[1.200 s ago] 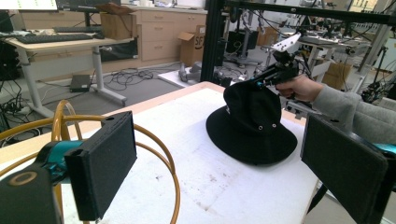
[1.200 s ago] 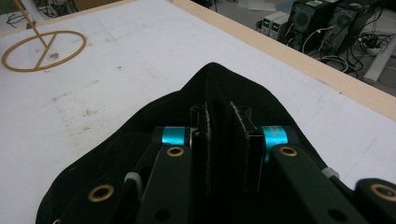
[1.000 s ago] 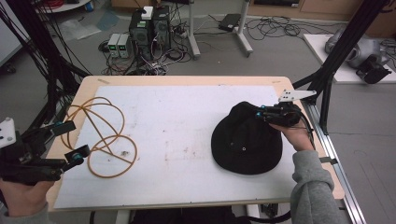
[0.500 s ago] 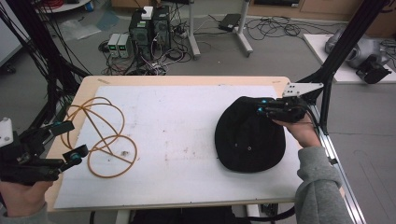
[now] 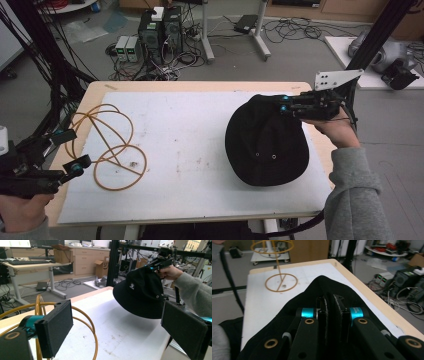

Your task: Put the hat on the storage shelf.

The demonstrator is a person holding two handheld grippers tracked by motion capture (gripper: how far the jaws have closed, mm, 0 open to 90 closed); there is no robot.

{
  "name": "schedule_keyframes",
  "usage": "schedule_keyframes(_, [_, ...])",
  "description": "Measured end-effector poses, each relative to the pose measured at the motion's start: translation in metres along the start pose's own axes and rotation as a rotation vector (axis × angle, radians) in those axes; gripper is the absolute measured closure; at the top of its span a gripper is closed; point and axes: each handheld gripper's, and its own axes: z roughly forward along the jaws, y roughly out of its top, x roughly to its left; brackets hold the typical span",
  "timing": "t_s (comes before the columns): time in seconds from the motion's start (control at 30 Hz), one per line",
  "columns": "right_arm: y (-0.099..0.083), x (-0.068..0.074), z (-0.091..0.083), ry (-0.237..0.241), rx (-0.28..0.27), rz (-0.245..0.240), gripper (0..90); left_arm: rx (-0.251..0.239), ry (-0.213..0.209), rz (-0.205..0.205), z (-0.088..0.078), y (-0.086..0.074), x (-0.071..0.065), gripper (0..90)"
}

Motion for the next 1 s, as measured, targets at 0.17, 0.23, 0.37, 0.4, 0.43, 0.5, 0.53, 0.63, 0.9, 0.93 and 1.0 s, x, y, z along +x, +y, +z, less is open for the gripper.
schedule_keyframes(0.17, [0.014, 0.0, -0.004, 0.03, 0.004, -0.013, 83.4, -0.005, -0.002, -0.008, -0.002, 0.0, 0.002, 10.8])
schedule_keyframes(0.23, [0.018, 0.0, -0.005, 0.044, 0.002, -0.024, 83.4, -0.006, -0.003, -0.009, -0.002, 0.0, 0.003, 10.8])
schedule_keyframes(0.37, [0.03, 0.001, -0.01, 0.058, 0.011, -0.034, 83.4, -0.014, -0.006, -0.005, -0.005, 0.001, 0.003, 10.8])
schedule_keyframes(0.4, [0.034, 0.001, -0.011, 0.058, 0.012, -0.039, 83.4, -0.016, -0.008, -0.007, -0.006, 0.001, 0.003, 10.8])
schedule_keyframes(0.43, [0.037, 0.001, -0.012, 0.057, 0.012, -0.043, 83.4, -0.019, -0.006, -0.008, -0.007, 0.001, 0.003, 10.8])
schedule_keyframes(0.5, [0.043, 0.002, -0.015, 0.053, 0.004, -0.052, 83.4, -0.024, -0.002, -0.016, -0.01, 0.001, 0.003, 10.8])
schedule_keyframes(0.53, [0.046, 0.002, -0.016, 0.055, 0.0, -0.054, 83.4, -0.026, -0.001, -0.02, -0.011, 0.001, 0.004, 10.8])
schedule_keyframes(0.63, [0.055, 0.004, -0.017, 0.057, -0.015, -0.06, 83.4, -0.027, 0.0, -0.021, -0.013, 0.0, 0.004, 10.8])
schedule_keyframes(0.9, [0.083, 0.007, -0.009, 0.097, -0.051, -0.093, 83.3, -0.016, 0.006, -0.007, -0.016, 0.0, 0.002, 10.8])
schedule_keyframes(0.93, [0.086, 0.007, -0.008, 0.098, -0.057, -0.099, 83.3, -0.016, 0.009, -0.006, -0.017, 0.0, 0.002, 10.8])
schedule_keyframes(1.0, [0.094, 0.008, -0.003, 0.116, -0.069, -0.103, 83.3, -0.017, 0.014, -0.008, -0.019, 0.0, 0.003, 10.8])
